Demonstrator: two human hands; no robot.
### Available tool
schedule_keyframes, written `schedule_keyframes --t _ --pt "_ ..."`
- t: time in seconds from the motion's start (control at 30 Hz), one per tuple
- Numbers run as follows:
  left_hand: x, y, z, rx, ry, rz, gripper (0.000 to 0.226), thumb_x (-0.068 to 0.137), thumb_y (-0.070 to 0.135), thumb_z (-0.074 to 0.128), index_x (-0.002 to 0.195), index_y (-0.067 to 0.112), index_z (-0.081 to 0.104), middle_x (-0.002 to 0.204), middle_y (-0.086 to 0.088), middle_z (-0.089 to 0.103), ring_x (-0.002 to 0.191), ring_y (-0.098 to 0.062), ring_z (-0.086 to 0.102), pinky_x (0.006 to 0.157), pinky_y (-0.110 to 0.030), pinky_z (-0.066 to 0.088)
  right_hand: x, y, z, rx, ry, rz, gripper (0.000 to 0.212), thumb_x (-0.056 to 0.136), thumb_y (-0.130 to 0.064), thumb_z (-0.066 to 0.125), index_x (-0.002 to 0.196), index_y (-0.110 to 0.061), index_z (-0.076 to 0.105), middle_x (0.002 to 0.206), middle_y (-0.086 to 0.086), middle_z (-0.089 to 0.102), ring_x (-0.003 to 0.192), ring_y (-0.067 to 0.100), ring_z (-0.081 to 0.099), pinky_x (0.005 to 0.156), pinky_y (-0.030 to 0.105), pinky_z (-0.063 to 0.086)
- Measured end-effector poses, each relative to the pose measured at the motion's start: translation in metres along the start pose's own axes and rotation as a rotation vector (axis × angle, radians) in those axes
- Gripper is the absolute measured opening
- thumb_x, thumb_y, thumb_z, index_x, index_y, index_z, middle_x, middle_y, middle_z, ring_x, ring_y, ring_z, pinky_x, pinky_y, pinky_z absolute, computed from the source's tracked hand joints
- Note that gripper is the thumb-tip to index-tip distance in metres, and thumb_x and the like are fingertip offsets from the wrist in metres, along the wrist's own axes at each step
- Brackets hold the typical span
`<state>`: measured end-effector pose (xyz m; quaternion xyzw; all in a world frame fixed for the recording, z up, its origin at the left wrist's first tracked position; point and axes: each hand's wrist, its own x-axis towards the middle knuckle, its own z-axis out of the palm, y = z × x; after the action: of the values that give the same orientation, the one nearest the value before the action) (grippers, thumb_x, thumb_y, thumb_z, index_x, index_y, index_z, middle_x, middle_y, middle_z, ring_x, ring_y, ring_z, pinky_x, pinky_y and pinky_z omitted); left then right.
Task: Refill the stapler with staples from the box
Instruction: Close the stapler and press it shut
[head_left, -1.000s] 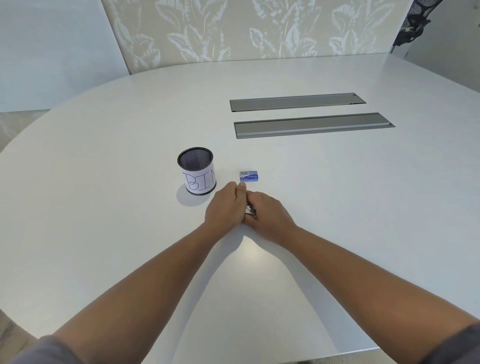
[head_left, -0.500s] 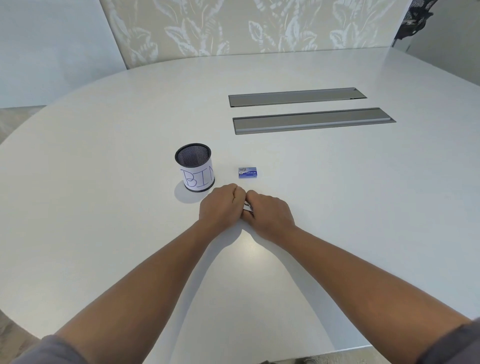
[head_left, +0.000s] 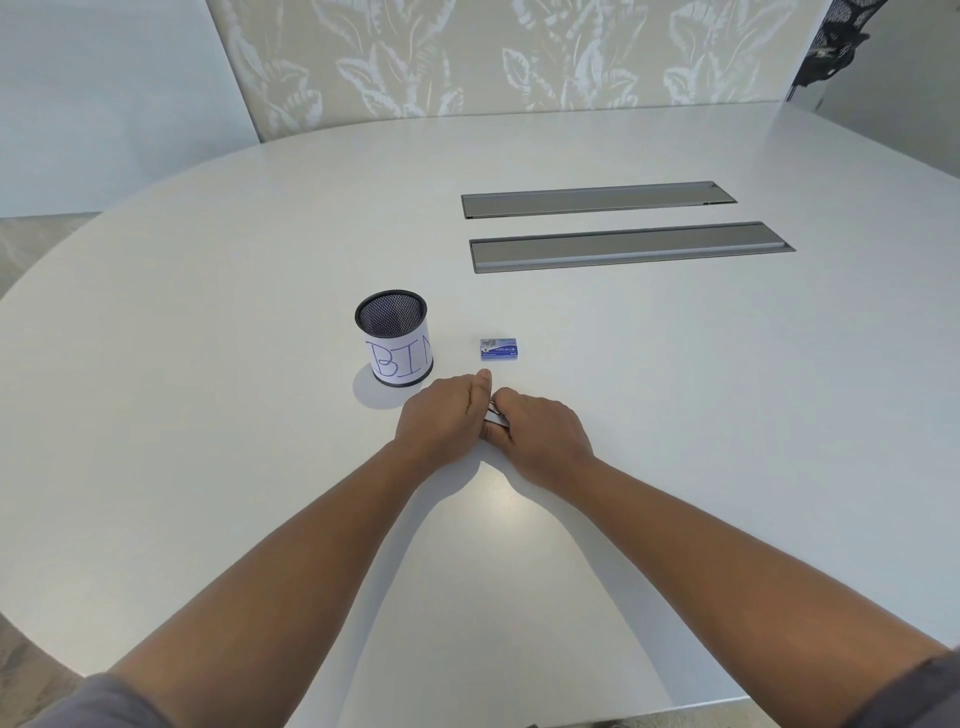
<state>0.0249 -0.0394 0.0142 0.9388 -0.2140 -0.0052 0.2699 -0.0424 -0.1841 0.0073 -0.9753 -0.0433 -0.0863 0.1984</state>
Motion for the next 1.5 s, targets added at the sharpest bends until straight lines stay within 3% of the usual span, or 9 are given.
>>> schedule_keyframes --t 0.33,0.7,0.83,0.93,1.1,1.27,1.37,1.43,1.5 --pt "-0.003 0.004 0.0 0.03 0.054 0.006 0.05 0.106 0.043 0.023 0.063 0.024 0.038 0.064 0.008 0.049 0.074 -0.026 0.053 0.065 -0.035 0.035 0.0 0.001 0.002 0.007 -0.002 -0.014 0.04 0.1 -0.054 0.048 0.086 -0.019 0.036 0.076 0.006 0.062 0.068 0.032 0.055 0.06 0.041 0.043" --pt "-0.006 0.006 -0.001 -0.033 0.054 -0.015 0.045 0.104 0.041 0.027 0.065 0.022 0.039 0.065 0.006 0.053 0.074 -0.024 0.052 0.063 -0.035 0.033 0.001 0.003 0.006 0.006 0.034 -0.014 0.041 0.099 -0.054 0.05 0.083 -0.019 0.037 0.069 -0.003 0.051 0.064 0.027 0.048 0.059 0.039 0.04" --pt "-0.013 -0.002 -0.002 -0.251 0.054 -0.034 0.053 0.097 0.055 0.021 0.073 0.022 0.055 0.071 0.005 0.064 0.076 -0.02 0.059 0.065 -0.039 0.043 0.001 0.003 0.006 0.015 0.088 -0.012 0.047 0.092 -0.071 0.045 0.107 -0.027 0.05 0.083 -0.005 0.069 0.073 0.023 0.062 0.059 0.034 0.039" --pt "-0.012 -0.007 -0.005 -0.495 0.046 -0.058 0.046 0.096 0.044 0.029 0.08 0.014 0.06 0.076 -0.005 0.067 0.078 -0.025 0.06 0.074 -0.045 0.047 0.0 0.003 0.005 0.034 0.121 -0.037 0.057 0.088 -0.079 0.038 0.13 -0.041 0.042 0.091 -0.01 0.071 0.081 0.019 0.066 0.061 0.031 0.038" --pt "-0.013 -0.01 -0.008 -0.686 0.052 -0.068 0.035 0.089 0.033 0.04 0.077 0.018 0.07 0.077 -0.003 0.068 0.064 -0.006 0.058 0.06 -0.018 0.046 0.0 0.004 0.005 0.152 0.2 -0.023 0.043 0.088 -0.075 0.048 0.111 -0.038 0.048 0.077 -0.016 0.051 0.069 0.009 0.05 0.059 0.029 0.04" --pt "-0.013 -0.011 -0.008 -0.736 0.026 -0.101 0.021 0.083 0.014 0.05 0.085 0.017 0.071 0.07 0.003 0.07 0.059 -0.006 0.061 0.063 -0.025 0.049 0.002 0.001 -0.001 0.712 0.168 0.121 0.04 0.088 -0.056 0.061 0.094 -0.017 0.051 0.067 -0.005 0.05 0.06 0.012 0.045 0.056 0.028 0.042" --pt "-0.015 -0.008 -0.007 -0.687 -0.019 -0.054 0.029 0.082 0.031 0.054 0.104 0.028 0.072 0.087 0.007 0.073 0.065 -0.012 0.062 0.063 -0.034 0.05 0.009 -0.008 -0.009 1.196 0.059 0.279 0.043 0.087 -0.042 0.064 0.101 -0.003 0.054 0.07 0.004 0.054 0.054 0.017 0.047 0.05 0.03 0.042" --pt "-0.017 -0.007 -0.006 -0.623 -0.063 0.0 0.034 0.082 0.046 0.055 0.113 0.039 0.067 0.1 0.013 0.07 0.07 -0.021 0.06 0.069 -0.041 0.051 0.013 -0.009 -0.013 1.32 -0.023 0.34 0.045 0.093 -0.046 0.06 0.102 -0.002 0.058 0.068 0.003 0.055 0.052 0.015 0.046 0.049 0.027 0.037" --pt "-0.019 -0.005 -0.003 -0.489 -0.057 0.035 0.032 0.081 0.062 0.058 0.108 0.046 0.063 0.102 0.021 0.066 0.063 -0.01 0.054 0.066 -0.035 0.046 0.015 -0.008 -0.015 1.434 -0.137 0.386 0.045 0.099 -0.053 0.052 0.091 -0.011 0.065 0.065 0.002 0.052 0.051 0.014 0.043 0.05 0.027 0.031"
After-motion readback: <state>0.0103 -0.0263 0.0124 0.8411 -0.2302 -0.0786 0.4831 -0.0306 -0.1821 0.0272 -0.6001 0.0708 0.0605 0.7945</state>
